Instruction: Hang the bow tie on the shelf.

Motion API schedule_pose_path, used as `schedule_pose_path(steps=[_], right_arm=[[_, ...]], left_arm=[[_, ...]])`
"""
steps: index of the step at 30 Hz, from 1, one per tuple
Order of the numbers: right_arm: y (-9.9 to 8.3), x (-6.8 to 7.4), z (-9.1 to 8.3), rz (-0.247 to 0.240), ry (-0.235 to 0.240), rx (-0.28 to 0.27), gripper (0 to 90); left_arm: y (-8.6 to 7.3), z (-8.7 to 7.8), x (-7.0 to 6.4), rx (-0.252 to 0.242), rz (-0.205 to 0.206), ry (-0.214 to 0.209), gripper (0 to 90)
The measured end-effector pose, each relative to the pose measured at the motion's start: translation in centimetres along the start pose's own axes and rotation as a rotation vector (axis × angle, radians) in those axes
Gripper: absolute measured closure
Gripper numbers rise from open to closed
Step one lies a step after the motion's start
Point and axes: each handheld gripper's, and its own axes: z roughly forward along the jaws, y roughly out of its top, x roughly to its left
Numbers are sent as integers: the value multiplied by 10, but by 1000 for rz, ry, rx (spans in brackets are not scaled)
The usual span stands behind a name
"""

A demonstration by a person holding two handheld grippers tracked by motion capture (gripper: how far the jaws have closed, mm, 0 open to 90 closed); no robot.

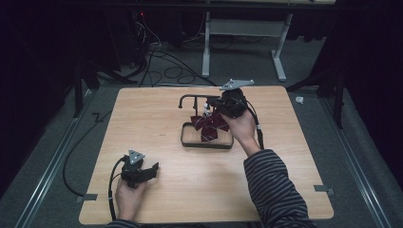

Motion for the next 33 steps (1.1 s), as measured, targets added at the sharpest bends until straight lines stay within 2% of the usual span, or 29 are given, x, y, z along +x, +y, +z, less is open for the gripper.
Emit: schedule_pose_path(steps=[5, 8, 19, 22, 33], right_arm=[[0, 0, 1, 0, -5, 10, 886], [-1, -1, 2, 6, -13, 24, 848], [-1, 1, -2, 5, -21, 28, 796], [-1, 0, -6, 4, -30, 16, 767], [-8, -2, -15, 7, -38, -1, 766]], left_arm=[[0, 0, 0, 0, -1, -1, 290], [0, 0, 0, -1, -1, 0, 290], [0, 0, 0, -1, -1, 0, 290], [0, 0, 0, 0, -2, -1, 290], [0, 0, 0, 3, 3, 0, 290]])
